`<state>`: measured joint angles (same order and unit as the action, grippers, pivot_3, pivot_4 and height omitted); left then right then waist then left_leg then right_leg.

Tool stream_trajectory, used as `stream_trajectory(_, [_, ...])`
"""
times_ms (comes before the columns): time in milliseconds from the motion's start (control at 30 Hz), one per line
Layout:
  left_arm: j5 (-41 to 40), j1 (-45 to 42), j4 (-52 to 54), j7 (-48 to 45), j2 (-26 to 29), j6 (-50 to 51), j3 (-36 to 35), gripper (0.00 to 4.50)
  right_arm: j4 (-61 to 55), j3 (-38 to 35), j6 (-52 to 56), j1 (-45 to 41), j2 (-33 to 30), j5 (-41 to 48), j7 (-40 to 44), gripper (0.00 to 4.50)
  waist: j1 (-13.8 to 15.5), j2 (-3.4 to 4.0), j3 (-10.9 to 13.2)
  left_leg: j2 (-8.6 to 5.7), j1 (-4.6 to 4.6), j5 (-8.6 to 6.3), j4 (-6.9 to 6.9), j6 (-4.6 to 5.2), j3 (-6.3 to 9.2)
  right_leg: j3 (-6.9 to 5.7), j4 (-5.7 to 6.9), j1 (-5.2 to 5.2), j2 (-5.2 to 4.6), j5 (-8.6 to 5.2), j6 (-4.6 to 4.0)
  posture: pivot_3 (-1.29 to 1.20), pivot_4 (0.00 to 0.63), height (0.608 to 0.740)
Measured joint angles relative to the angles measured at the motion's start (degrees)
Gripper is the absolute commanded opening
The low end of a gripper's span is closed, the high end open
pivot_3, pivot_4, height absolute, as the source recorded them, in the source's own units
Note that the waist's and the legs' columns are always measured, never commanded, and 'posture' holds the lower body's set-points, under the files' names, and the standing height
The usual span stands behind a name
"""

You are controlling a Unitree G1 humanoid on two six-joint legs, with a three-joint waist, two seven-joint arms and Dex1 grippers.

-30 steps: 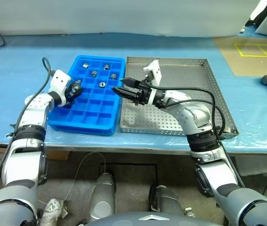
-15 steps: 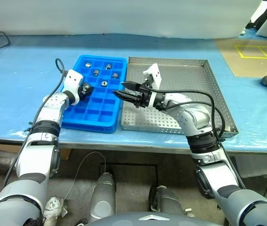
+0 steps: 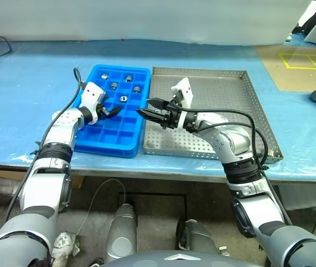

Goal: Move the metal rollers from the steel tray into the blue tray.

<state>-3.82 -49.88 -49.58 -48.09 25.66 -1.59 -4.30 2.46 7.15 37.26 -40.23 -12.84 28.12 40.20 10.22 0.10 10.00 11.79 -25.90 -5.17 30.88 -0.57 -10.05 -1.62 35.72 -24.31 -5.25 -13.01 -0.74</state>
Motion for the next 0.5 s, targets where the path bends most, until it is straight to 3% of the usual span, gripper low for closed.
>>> stream_trajectory(233, [-1.58,-8.78,2.6,-10.45,-0.66,3.38,3.29,3.81,-0.25,-2.42,0.18,0.09,-1.2,0.14,-1.1,3.37,-0.04,0.0,0.0,-0.02,0.02,0.0,0.03,0.0,-0.05,0.02,0.05,0.02,-0.05,0.01,-0.01,0.03,0.15,0.74])
stream_trajectory(500, [5.81,-23.69,-16.83,-10.16,-8.87,-3.32,10.27,3.81,-6.85,-12.28,1.7,2.45,-3.15,3.58,-6.19,3.37,-1.55,-0.01,0.0,-0.1,0.0,-0.05,0.23,0.11,-0.11,0.1,-0.01,0.09,-0.03,0.09,0.13,-0.19,0.15,0.74])
